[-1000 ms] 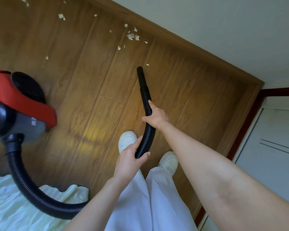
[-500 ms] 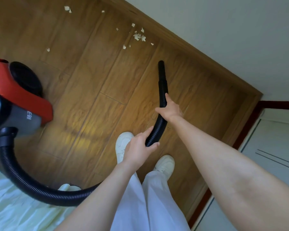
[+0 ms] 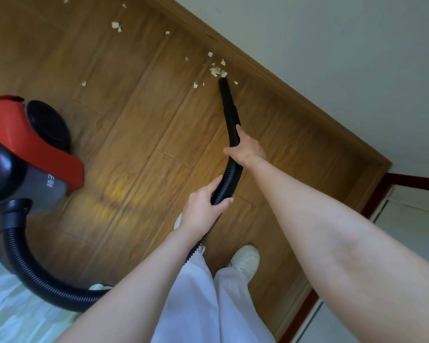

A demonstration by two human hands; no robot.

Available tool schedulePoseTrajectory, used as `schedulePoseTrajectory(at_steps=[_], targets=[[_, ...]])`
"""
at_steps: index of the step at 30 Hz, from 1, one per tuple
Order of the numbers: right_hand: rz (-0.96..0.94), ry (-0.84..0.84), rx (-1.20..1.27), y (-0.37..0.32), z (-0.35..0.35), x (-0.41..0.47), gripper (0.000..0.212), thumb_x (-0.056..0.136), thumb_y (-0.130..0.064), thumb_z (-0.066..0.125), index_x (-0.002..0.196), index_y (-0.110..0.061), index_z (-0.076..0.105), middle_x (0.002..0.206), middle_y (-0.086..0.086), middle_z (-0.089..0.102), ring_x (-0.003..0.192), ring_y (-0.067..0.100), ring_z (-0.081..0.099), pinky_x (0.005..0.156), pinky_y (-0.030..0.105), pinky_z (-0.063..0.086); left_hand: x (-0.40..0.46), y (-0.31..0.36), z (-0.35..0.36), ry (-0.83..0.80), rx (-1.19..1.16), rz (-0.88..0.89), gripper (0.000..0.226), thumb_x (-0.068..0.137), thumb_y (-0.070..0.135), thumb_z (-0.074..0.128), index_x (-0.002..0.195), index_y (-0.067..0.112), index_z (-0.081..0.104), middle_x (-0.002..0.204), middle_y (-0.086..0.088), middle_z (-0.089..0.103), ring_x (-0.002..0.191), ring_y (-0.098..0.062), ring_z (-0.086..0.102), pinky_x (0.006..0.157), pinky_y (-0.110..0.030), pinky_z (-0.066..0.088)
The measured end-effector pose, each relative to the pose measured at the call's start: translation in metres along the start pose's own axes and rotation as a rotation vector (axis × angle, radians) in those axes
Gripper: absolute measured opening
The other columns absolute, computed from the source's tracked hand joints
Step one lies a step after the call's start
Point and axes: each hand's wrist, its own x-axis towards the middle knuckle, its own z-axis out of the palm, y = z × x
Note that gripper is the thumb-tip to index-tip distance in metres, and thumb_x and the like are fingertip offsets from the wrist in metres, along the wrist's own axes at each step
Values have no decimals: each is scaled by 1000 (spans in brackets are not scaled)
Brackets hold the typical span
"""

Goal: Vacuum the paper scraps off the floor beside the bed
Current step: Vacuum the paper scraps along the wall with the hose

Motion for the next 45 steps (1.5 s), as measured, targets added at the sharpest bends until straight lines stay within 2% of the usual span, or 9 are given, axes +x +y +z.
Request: schedulePoseTrajectory(at_steps=[12,15,18,22,27,31,35,42,45], targets=[[66,-30,62,12,-13,3,85,87,-34,61,154,-33,8,138,6,50,110,25,58,79,31,50,8,9,4,-60,26,16,65,87,38,65,145,34,36,122,3,62,102,-12,61,87,-37,53],[29,-36,36,-10,-3,4,86,85,-35,61,153,-35,8,133,6,54,104,23,60,82,34,54,5,1,-8,-10,-11,-9,65,87,37,66,145,33,37,123,7,60,104,-7,59,88,-25,51],[-35,-40,-43,-36,8,8,86,85,-37,62,153,-36,9,130,5,56,102,23,61,83,37,55,4,-4,-23,44,-50,-43,64,87,36,66,145,33,38,115,15,54,97,3,53,73,-3,38],[-88,-42,-128,-62,11,16,84,86,-37,61,153,-36,9,128,5,57,102,23,61,73,31,50,6,-6,-37,95,-126,-59,61,87,33,67,142,32,41,109,20,56,84,17,52,69,6,35],[-50,-3,-133,-64,3,20,84,86,-36,60,153,-36,10,127,6,57,102,23,61,75,32,52,14,1,-43,66,-164,-56,62,86,35,68,142,33,43,118,12,62,98,-3,61,88,-17,48],[27,10,-64,-43,-13,21,83,87,-36,60,153,-33,9,134,7,53,104,24,60,75,33,52,22,11,-36,23,-106,-25,62,85,38,68,142,34,43,121,9,62,100,-4,60,87,-16,46],[53,7,-18,-28,-23,25,85,87,-34,60,154,-32,8,135,8,52,103,23,60,71,31,51,30,22,-30,-10,-47,-18,60,85,41,66,140,40,42,103,13,62,84,-10,66,79,-37,57],[-38,-29,-51,-46,-24,30,86,85,-35,61,153,-33,8,133,6,54,105,24,60,85,36,54,31,21,-31,60,-56,-24,61,86,40,67,141,38,41,111,13,63,94,-7,62,83,-27,53],[-106,-61,-119,-64,-21,34,86,86,-36,59,153,-34,7,131,7,55,106,24,59,76,32,50,29,19,-39,101,-111,-53,61,86,38,67,140,39,42,106,15,63,85,-8,63,79,-29,55]])
